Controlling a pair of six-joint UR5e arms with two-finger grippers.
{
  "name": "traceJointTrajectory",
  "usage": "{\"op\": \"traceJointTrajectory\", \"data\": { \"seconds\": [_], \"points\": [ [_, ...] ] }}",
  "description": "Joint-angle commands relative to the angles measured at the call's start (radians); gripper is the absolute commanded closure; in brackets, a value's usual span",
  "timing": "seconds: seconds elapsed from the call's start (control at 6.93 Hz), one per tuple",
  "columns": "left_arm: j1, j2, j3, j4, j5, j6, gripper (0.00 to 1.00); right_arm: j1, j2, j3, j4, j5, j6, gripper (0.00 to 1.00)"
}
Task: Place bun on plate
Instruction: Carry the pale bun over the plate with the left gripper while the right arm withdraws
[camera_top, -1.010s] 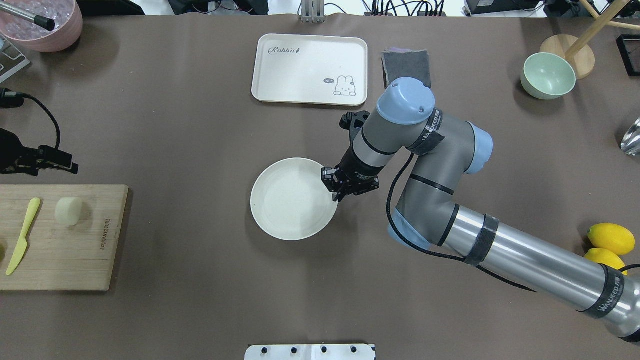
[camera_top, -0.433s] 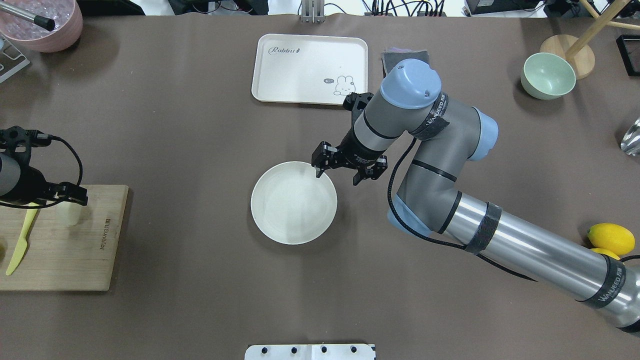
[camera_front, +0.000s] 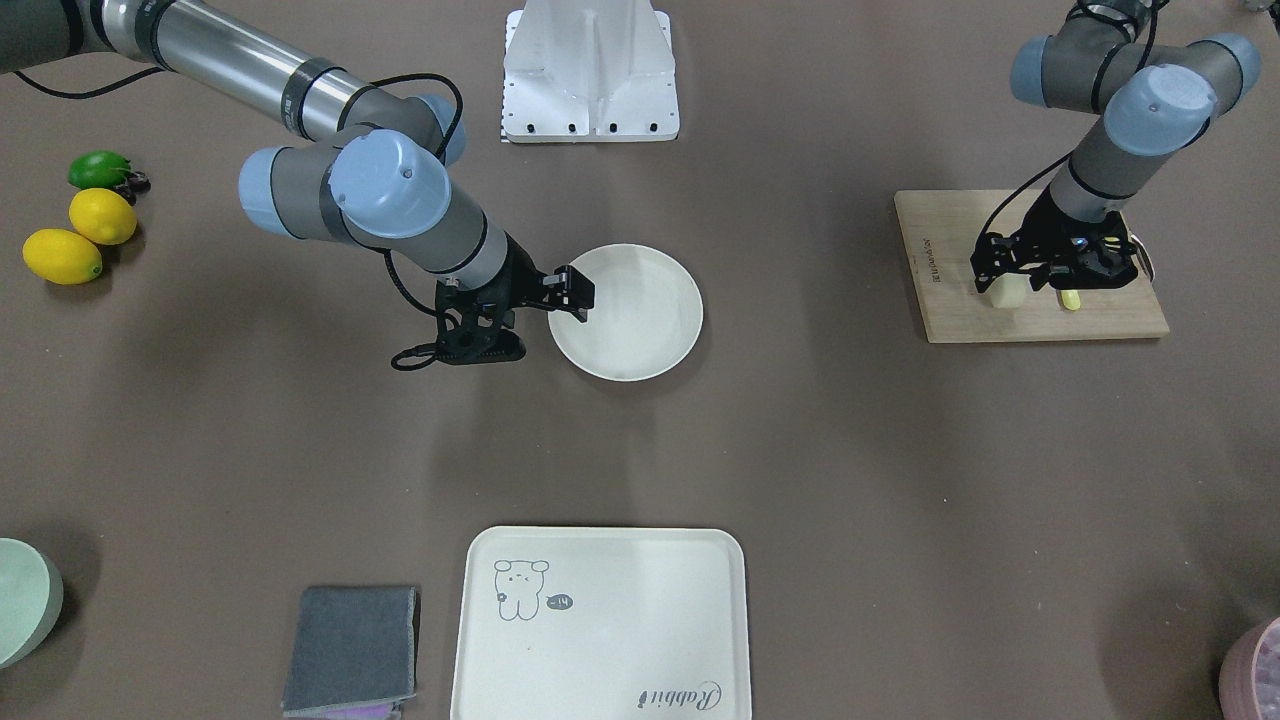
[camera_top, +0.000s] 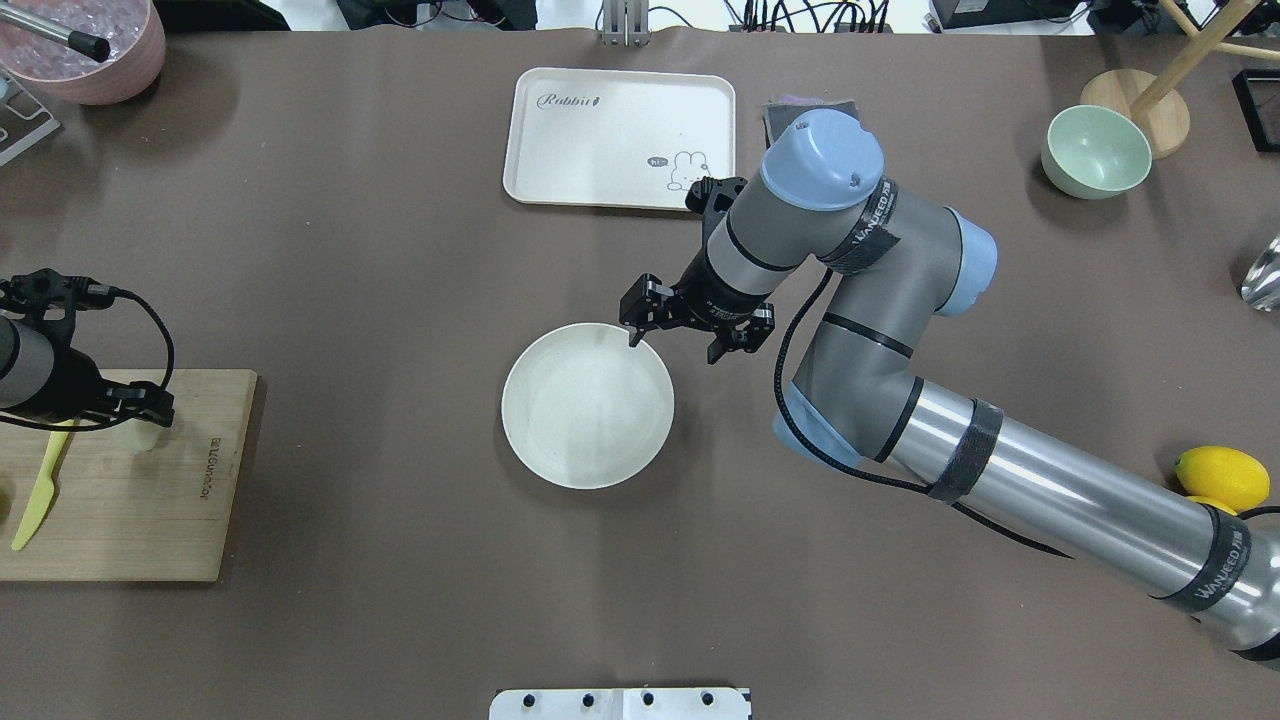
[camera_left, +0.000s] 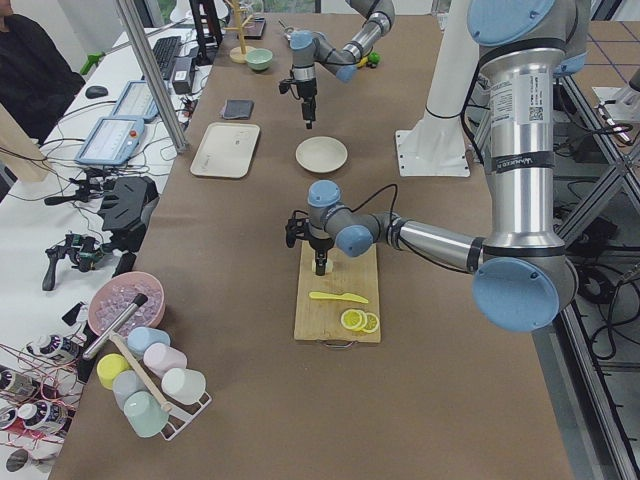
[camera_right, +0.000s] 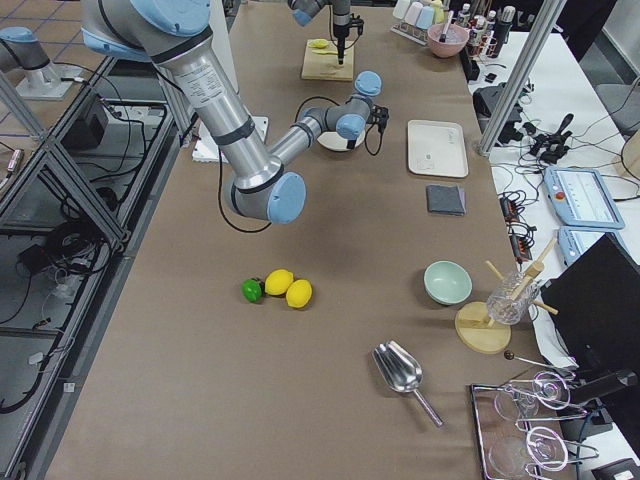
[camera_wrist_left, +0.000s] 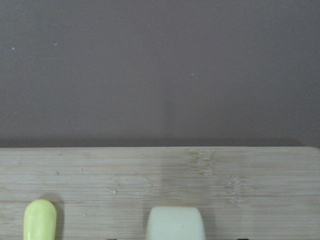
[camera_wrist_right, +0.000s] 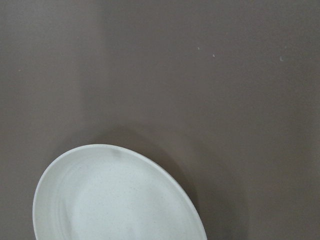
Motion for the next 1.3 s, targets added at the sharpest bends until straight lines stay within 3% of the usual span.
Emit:
{"op": "traceJointTrajectory", "data": {
  "seconds": [0.0, 0.29, 0.58, 0.87, 1.15],
  "points": [
    [0.001, 0.002, 0.002, 0.001, 0.0, 0.004, 0.6, 0.001, 0.004, 0.0, 0.0, 0.0, 0.0, 0.0],
    [-0.005, 0.002, -0.041, 0.005, -0.007, 0.0, 0.6, 0.05, 0.003, 0.01, -0.002, 0.032, 0.002, 0.0],
    [-0.016, -0.013, -0.098, 0.011, -0.009, 0.0, 0.6, 0.2, -0.032, 0.025, -0.005, 0.22, -0.026, 0.0],
    [-0.002, -0.189, -0.104, 0.029, -0.009, -0.182, 0.6, 0.312, -0.1, 0.028, -0.012, 0.279, -0.16, 0.0],
    [0.083, -0.433, -0.097, 0.211, 0.005, -0.322, 0.59, 0.432, -0.22, 0.016, -0.015, 0.326, -0.371, 0.0]
  ]
}}
